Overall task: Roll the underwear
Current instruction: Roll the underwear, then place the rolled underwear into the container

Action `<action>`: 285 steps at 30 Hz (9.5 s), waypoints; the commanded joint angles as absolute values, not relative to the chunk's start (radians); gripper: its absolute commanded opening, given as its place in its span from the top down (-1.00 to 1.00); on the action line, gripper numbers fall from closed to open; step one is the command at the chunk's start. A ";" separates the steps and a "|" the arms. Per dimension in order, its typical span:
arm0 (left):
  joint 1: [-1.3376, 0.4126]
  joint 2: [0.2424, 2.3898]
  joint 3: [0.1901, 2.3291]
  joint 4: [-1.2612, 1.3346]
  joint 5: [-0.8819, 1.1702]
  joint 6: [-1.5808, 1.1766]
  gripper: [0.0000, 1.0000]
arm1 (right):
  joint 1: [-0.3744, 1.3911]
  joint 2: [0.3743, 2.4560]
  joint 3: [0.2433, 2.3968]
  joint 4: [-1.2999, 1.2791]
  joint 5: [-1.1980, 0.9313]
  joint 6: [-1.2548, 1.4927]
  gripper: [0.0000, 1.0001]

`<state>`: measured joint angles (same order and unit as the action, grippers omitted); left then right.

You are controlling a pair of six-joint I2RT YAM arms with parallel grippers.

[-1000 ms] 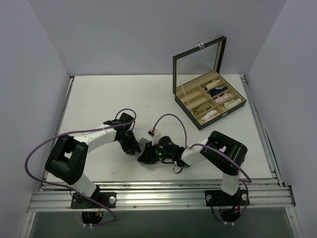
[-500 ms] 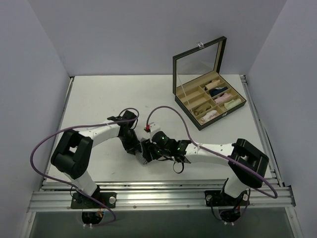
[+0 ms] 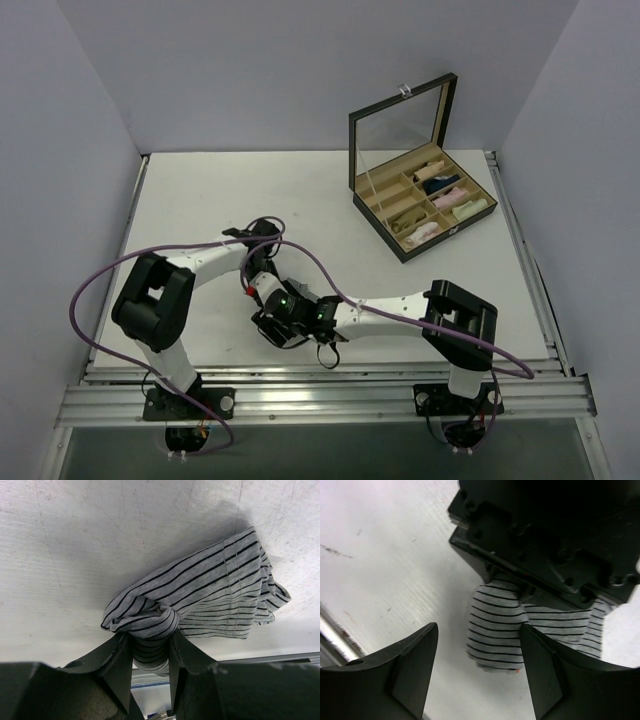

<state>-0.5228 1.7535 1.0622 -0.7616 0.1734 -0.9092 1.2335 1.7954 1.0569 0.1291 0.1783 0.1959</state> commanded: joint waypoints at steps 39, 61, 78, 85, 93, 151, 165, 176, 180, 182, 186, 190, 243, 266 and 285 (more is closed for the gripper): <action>-0.365 1.368 0.933 -0.824 0.097 -0.913 -0.28 | 0.940 1.997 0.629 0.722 -0.354 0.534 1.00; -0.471 1.548 0.868 -0.623 0.061 -0.971 -0.43 | 0.868 2.100 0.658 0.784 -0.508 0.589 1.00; -0.525 1.758 0.989 -0.834 0.009 -0.890 0.63 | 0.891 1.789 0.775 0.352 -0.359 0.483 -0.04; -0.552 1.793 1.032 -0.891 -0.012 -0.888 0.67 | 0.972 1.628 0.879 0.164 -0.126 0.376 -0.15; -0.552 1.881 1.098 -0.931 0.029 -0.861 0.67 | 1.132 1.654 0.980 0.138 0.130 0.285 -0.17; -0.408 1.414 0.870 -0.615 0.120 -0.891 -0.24 | 1.048 1.982 0.555 0.787 -0.179 0.730 1.00; -0.419 1.318 0.825 -0.551 0.123 -0.894 -0.25 | 1.046 2.008 0.614 0.713 -0.178 0.735 1.00; -0.419 1.367 0.784 -0.526 0.112 -0.882 -0.25 | 1.039 2.020 0.627 0.703 -0.186 0.759 1.00; -0.419 1.423 0.782 -0.515 0.083 -0.874 -0.25 | 1.039 2.020 0.629 0.698 -0.190 0.755 1.00; -0.414 1.457 0.782 -0.491 0.081 -0.868 -0.25 | 1.039 2.022 0.630 0.699 -0.201 0.753 1.00; -0.414 1.544 0.804 -0.479 0.071 -0.856 -0.21 | 1.039 2.005 0.635 0.675 -0.213 0.735 0.94; -0.414 1.578 0.795 -0.465 0.083 -0.842 -0.04 | 1.031 1.938 0.653 0.606 -0.193 0.710 0.57; -0.486 1.704 0.973 -0.699 -0.038 -0.838 0.20 | 0.910 1.873 0.924 0.322 -0.336 0.541 0.60; -0.149 1.500 1.167 -0.936 0.165 -0.762 -0.29 | 0.907 1.784 0.896 0.241 -0.307 0.561 1.00; -0.144 1.302 1.039 -0.901 0.291 -0.767 -0.27 | 0.672 1.430 1.135 -0.142 -0.187 0.512 1.00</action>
<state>-0.1432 1.3468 1.0420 -0.9234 0.2512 -0.7723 0.7269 1.5234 1.0348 -0.0315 -0.2619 0.5415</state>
